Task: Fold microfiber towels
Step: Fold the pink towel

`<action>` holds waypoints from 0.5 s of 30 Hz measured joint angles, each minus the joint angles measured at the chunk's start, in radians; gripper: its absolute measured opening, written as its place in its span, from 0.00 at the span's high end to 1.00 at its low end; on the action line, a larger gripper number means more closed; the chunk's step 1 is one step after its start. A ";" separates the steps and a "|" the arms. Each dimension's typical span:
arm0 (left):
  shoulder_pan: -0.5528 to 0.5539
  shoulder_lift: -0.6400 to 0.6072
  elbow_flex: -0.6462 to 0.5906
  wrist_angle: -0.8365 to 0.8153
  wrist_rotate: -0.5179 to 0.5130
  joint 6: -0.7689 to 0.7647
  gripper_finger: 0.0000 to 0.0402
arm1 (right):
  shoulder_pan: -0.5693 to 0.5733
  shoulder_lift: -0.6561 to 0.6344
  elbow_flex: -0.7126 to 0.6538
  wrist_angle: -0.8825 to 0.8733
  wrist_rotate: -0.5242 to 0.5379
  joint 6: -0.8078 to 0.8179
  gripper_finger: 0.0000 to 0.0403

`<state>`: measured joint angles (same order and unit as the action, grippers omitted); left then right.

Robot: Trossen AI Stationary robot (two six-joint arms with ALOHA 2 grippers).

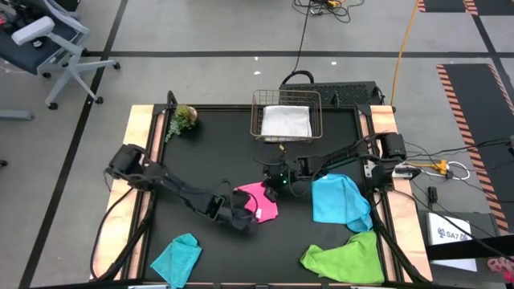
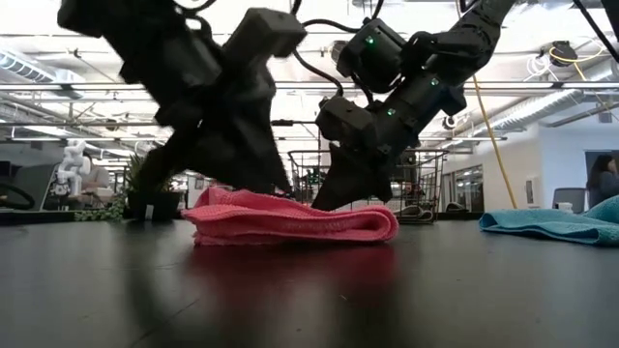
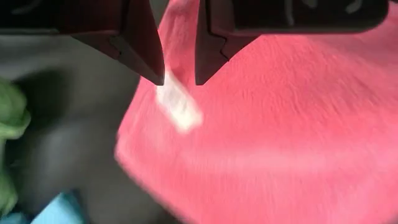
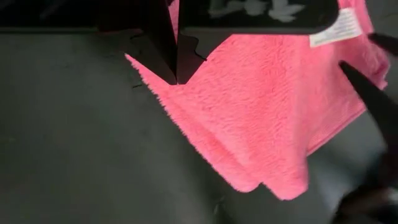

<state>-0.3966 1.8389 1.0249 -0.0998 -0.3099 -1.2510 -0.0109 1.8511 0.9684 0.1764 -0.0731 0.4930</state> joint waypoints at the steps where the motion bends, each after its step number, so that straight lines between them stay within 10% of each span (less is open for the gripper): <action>1: -0.005 0.011 0.000 -0.006 0.015 -0.012 0.78 | -0.001 0.000 0.000 -0.001 -0.007 -0.006 1.00; 15: -0.085 0.040 0.015 -0.044 0.214 -0.152 0.78 | -0.007 0.000 -0.034 -0.033 0.046 -0.072 1.00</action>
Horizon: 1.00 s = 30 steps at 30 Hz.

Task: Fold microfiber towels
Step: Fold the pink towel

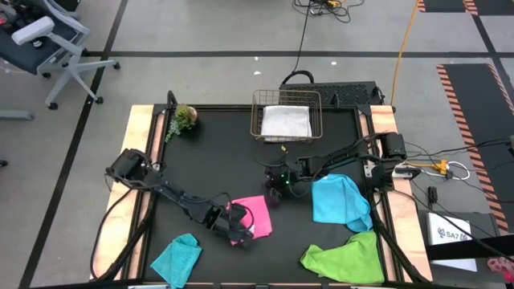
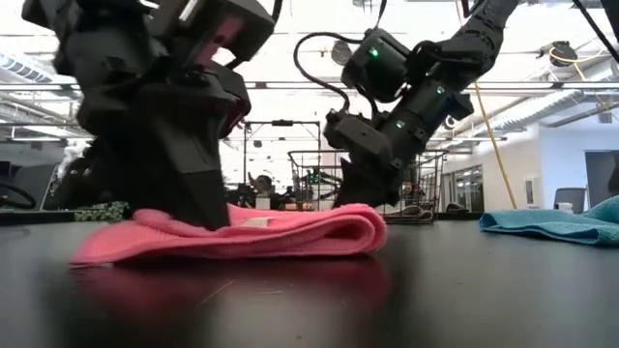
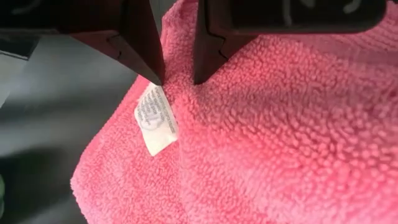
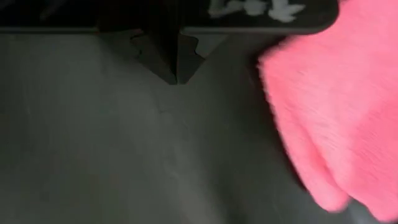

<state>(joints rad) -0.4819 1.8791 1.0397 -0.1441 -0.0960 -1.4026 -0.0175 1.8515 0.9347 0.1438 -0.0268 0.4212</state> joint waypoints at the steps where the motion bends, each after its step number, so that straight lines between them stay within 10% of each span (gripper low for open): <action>1: -0.005 0.000 0.000 -0.006 -0.003 -0.007 0.78 | -0.002 0.000 -0.005 0.003 -0.003 0.002 1.00; 10: 0.036 -0.002 0.002 -0.058 -0.004 0.062 0.78 | 0.072 -0.048 -0.004 0.156 -0.227 0.075 1.00; 30: 0.172 0.002 -0.002 0.027 -0.036 0.276 0.78 | 0.041 -0.033 -0.005 0.079 0.069 -0.016 1.00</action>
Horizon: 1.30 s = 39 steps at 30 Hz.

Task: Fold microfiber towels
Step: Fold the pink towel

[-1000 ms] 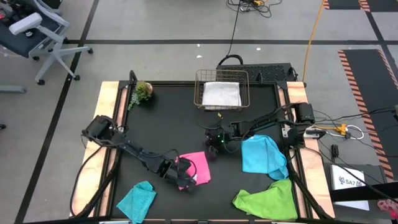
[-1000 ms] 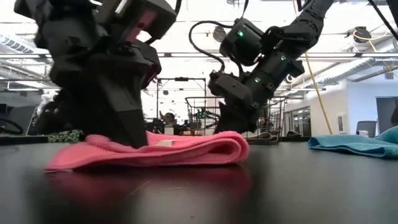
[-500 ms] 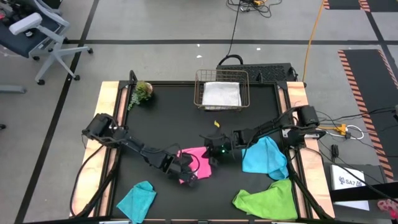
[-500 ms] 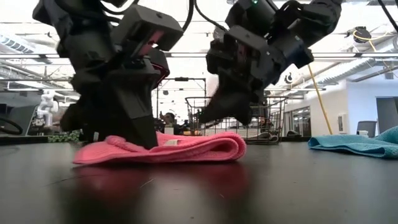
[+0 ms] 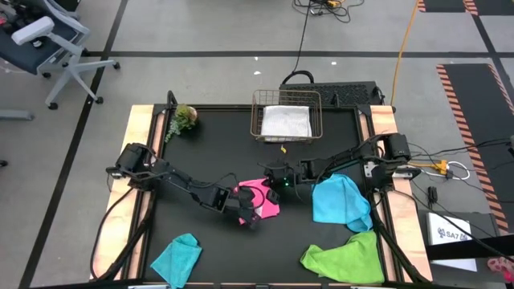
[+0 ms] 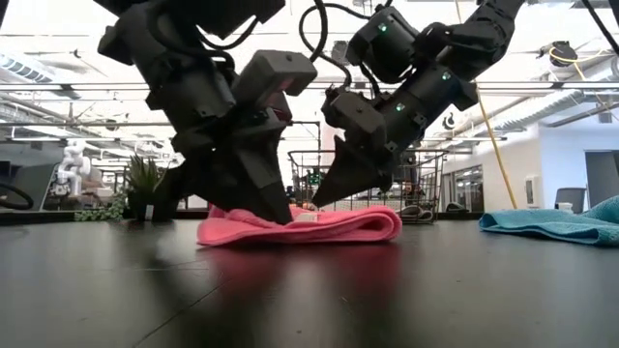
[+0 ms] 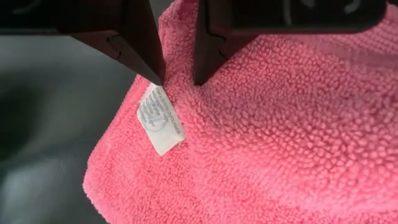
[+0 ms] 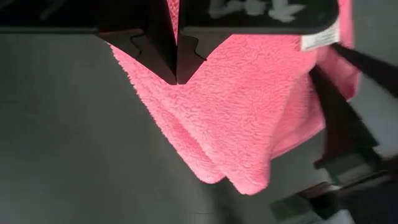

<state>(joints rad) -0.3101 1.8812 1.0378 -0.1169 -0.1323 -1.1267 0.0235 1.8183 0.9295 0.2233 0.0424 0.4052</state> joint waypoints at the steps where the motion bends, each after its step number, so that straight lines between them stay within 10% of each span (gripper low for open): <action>1: 0.006 0.000 0.000 0.000 -0.004 0.000 0.78 | -0.004 0.000 0.000 -0.007 0.008 -0.001 1.00; 39: -0.140 -0.025 0.000 -0.051 0.109 -0.214 0.78 | -0.090 0.032 -0.169 0.112 0.012 0.080 1.00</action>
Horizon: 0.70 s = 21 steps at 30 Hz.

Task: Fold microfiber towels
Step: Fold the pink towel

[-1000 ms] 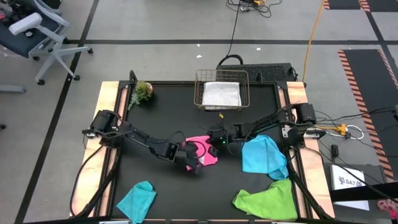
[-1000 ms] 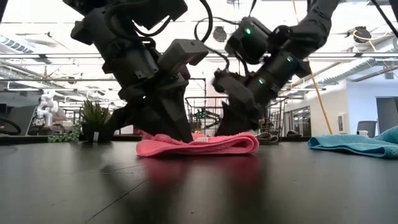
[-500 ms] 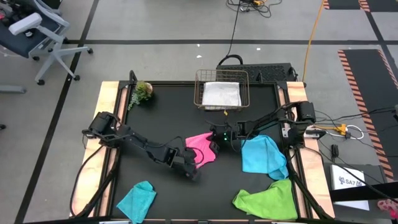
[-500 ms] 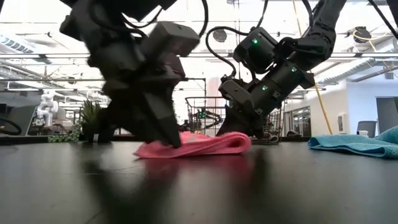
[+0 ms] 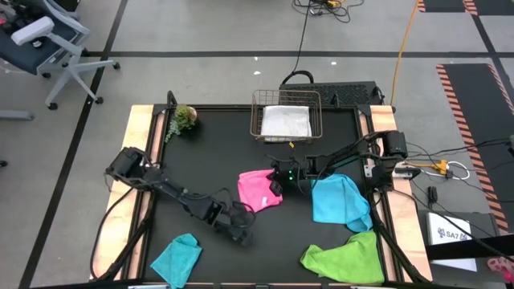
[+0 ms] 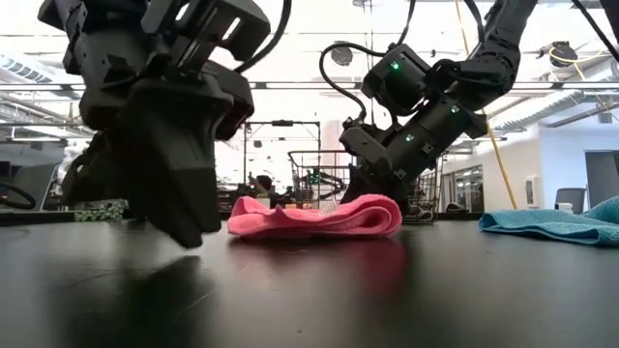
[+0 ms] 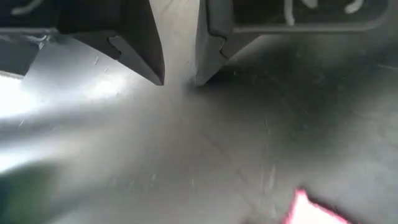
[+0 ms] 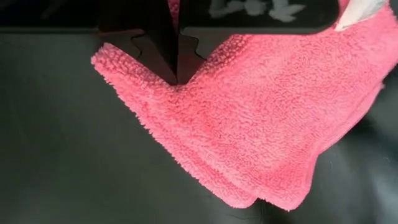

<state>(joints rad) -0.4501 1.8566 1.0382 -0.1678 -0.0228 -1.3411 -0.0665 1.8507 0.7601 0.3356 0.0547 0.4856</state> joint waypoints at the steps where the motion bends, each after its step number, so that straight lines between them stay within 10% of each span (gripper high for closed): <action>1: 0.001 -0.013 0.000 -0.007 -0.020 0.003 0.78 | 0.001 0.000 0.000 0.002 -0.001 0.003 1.00; 13: 0.067 -0.183 0.000 -0.198 -0.294 0.106 0.78 | 0.009 0.002 -0.002 0.077 -0.022 0.022 1.00; 21: 0.054 -0.171 0.000 -0.120 -0.311 0.687 0.78 | 0.006 0.002 -0.002 0.078 -0.030 0.019 1.00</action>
<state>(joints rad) -0.3962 1.6855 1.0378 -0.2881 -0.3343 -0.6544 -0.0608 1.8523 0.7586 0.4137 0.0250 0.5045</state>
